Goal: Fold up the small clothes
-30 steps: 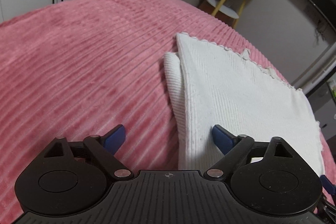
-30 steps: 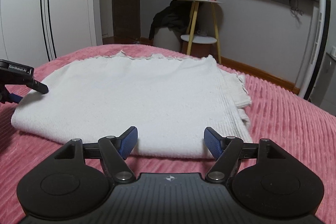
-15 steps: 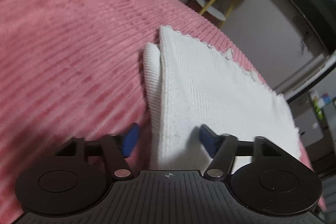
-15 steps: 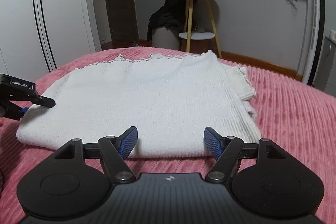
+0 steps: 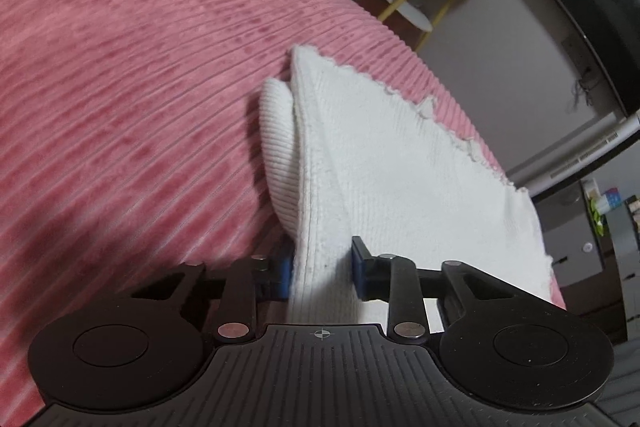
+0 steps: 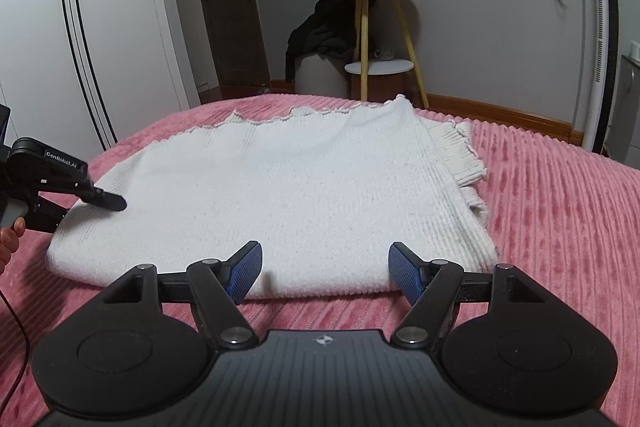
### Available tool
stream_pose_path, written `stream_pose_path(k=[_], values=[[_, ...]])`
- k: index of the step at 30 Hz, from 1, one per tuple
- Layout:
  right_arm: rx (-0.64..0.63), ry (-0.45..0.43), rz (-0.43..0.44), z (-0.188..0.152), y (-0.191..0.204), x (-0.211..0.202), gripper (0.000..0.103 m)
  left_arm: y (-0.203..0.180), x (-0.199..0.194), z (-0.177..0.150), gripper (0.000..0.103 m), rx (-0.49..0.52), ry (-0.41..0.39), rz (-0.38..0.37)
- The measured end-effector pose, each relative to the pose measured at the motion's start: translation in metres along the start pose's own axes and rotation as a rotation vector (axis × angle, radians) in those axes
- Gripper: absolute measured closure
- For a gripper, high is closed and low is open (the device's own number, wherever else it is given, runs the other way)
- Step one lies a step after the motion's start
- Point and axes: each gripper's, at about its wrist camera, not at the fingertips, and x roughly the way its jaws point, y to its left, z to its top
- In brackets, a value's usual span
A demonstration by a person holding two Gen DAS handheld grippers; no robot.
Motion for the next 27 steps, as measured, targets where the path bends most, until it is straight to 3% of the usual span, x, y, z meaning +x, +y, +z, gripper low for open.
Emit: stream_pose_path(k=[2,6,9,12,14,18,20,22,25,27], values=[[-0.003,-0.013,-0.001,0.001,-0.001,-0.002,0.033,-0.02,-0.006,0.005,0.074,0.07,-0.017,0.017],[0.008,-0.023,-0.007,0.002,-0.004,-0.002,0.033,-0.068,-0.012,0.009,0.074,0.147,-0.057,-0.026],[0.021,-0.015,-0.001,0.0,-0.005,-0.001,0.033,-0.105,-0.001,-0.003,0.073,0.196,-0.037,-0.023],[0.018,-0.011,0.004,-0.001,-0.005,0.0,0.033,-0.132,0.019,-0.021,0.053,0.271,0.033,-0.065],[0.02,-0.004,0.007,-0.002,-0.007,0.0,0.033,-0.143,0.023,-0.03,0.05,0.301,0.068,-0.08],[0.023,0.012,0.015,-0.006,-0.012,-0.001,0.033,-0.147,-0.005,-0.027,0.038,0.367,0.002,-0.106],[0.027,0.013,0.023,-0.007,-0.014,-0.002,0.033,-0.142,-0.024,-0.025,0.024,0.417,-0.089,-0.082],[0.023,0.01,0.029,-0.008,-0.015,-0.003,0.033,-0.13,-0.031,-0.025,0.024,0.444,-0.152,-0.006],[0.015,0.0,0.036,-0.006,-0.012,-0.005,0.033,-0.109,-0.017,-0.026,0.026,0.395,-0.133,0.116],[0.004,-0.005,0.044,-0.003,-0.009,-0.004,0.033,-0.094,-0.002,-0.03,0.026,0.345,-0.08,0.14]])
